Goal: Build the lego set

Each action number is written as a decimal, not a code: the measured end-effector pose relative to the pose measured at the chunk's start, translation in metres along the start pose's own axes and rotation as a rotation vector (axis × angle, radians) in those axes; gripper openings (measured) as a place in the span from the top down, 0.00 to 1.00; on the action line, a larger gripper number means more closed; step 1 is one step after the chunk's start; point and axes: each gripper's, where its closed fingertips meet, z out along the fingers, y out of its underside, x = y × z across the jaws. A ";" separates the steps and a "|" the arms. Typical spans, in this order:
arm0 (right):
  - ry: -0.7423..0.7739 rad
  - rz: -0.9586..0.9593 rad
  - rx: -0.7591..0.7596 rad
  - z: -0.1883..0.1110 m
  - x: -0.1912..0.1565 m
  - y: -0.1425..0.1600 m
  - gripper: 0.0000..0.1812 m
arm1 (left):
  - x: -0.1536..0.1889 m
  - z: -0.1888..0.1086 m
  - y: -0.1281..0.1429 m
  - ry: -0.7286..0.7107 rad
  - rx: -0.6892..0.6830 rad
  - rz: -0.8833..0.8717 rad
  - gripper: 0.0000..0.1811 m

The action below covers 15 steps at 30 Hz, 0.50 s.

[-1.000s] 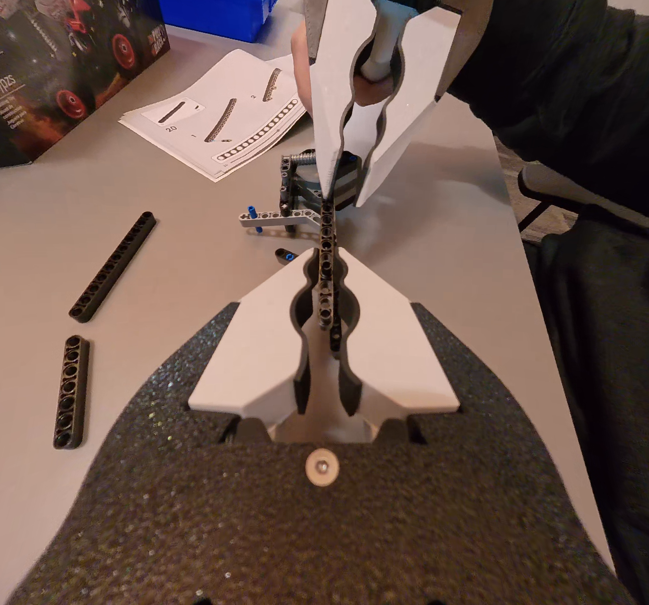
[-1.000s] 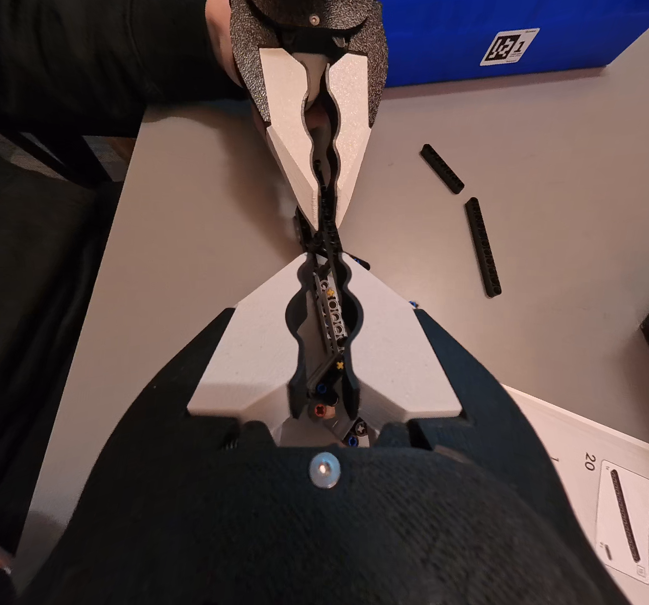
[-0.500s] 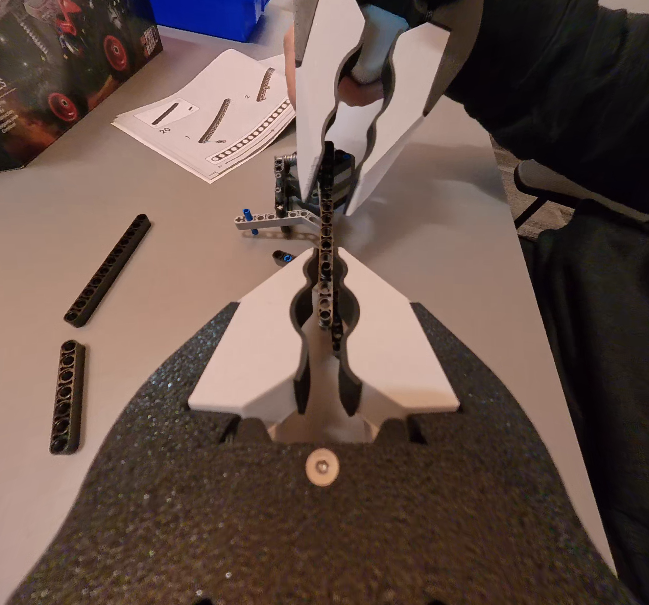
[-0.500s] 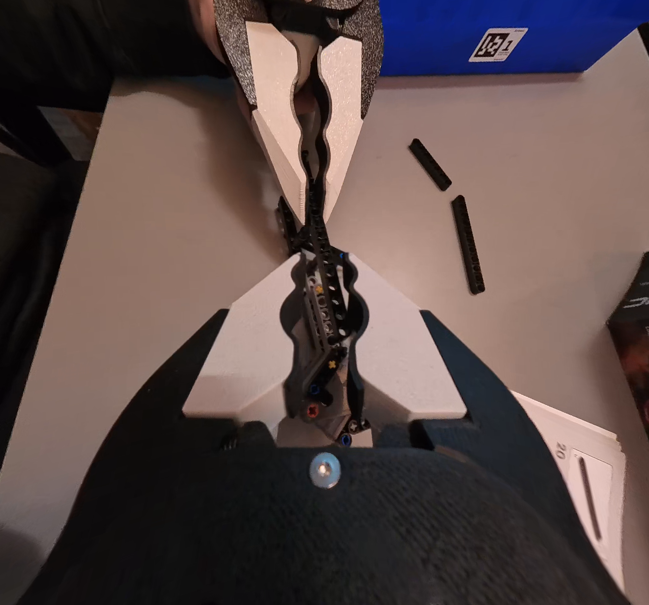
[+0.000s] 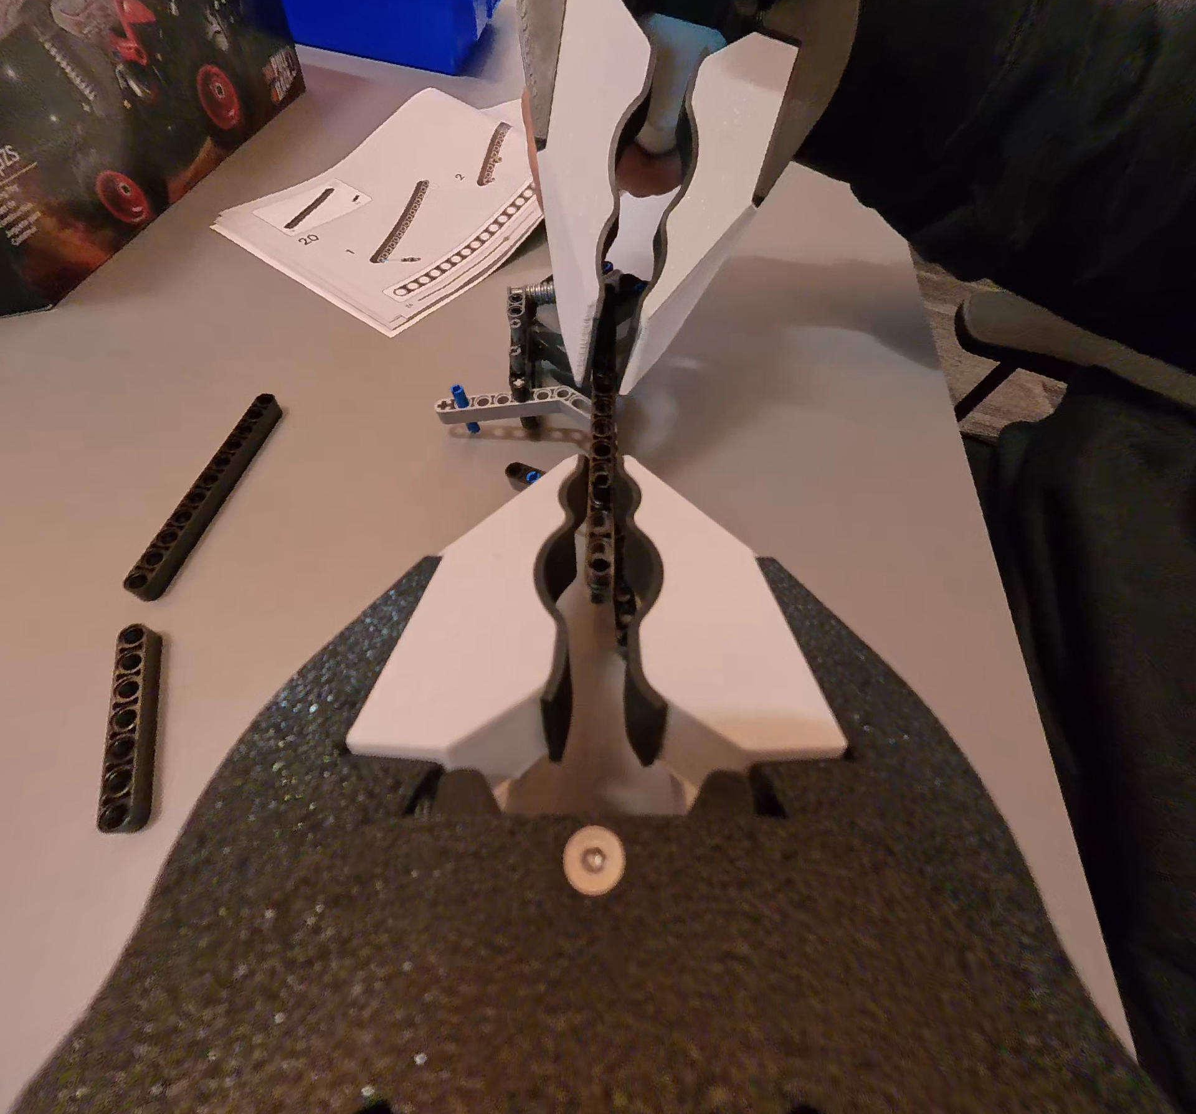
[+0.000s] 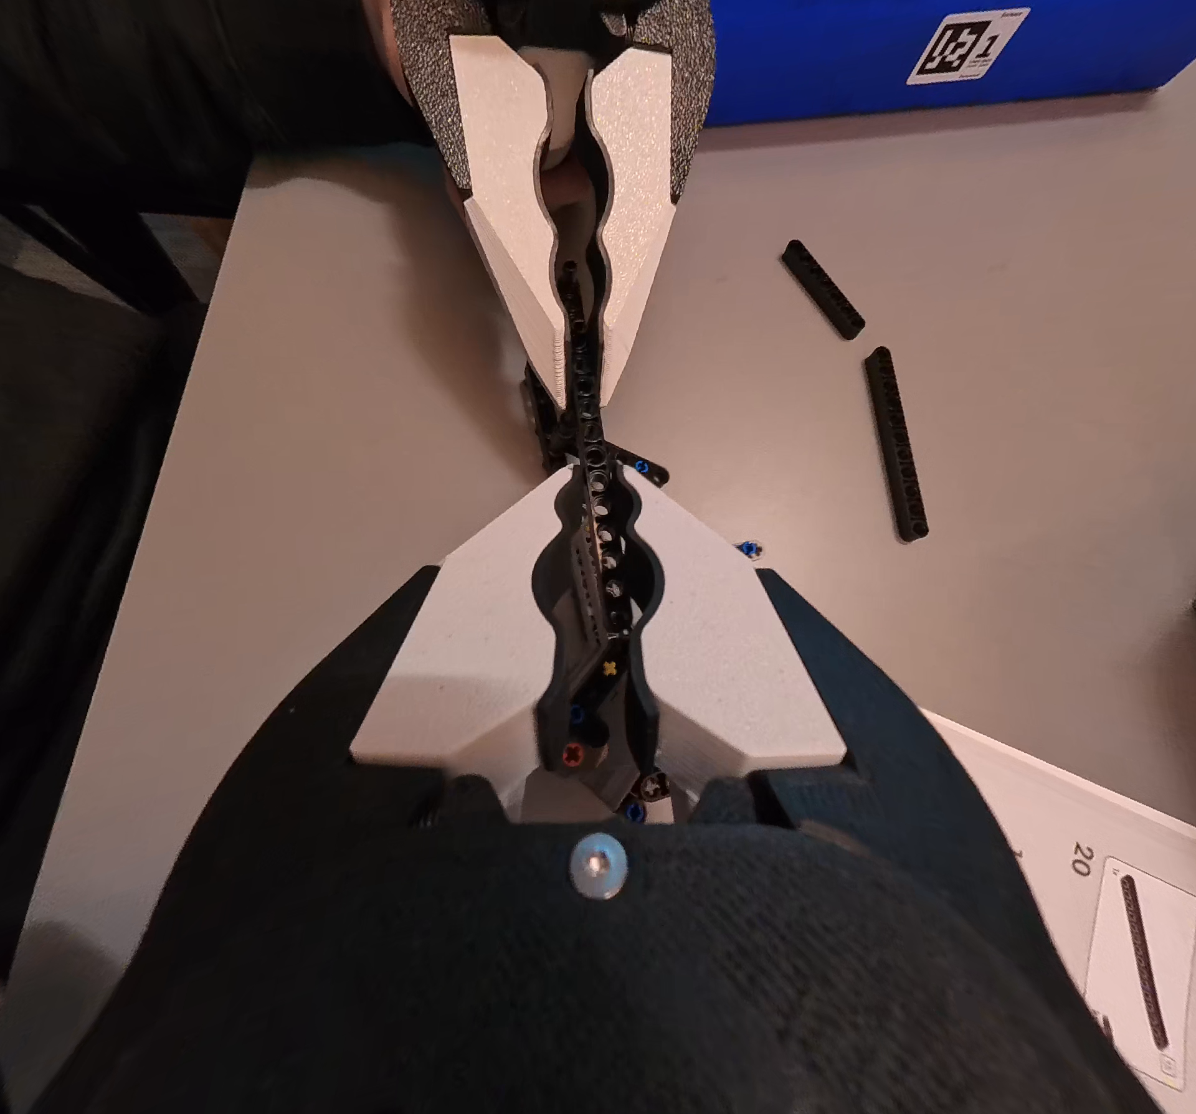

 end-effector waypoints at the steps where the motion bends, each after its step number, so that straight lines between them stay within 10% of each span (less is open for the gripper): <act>1: -0.005 0.008 0.006 0.000 0.000 0.000 0.97 | 0.000 0.000 0.000 -0.002 -0.001 -0.001 0.97; 15: -0.063 0.027 0.068 0.000 -0.002 0.000 0.97 | 0.003 0.000 0.001 -0.034 -0.036 0.003 0.97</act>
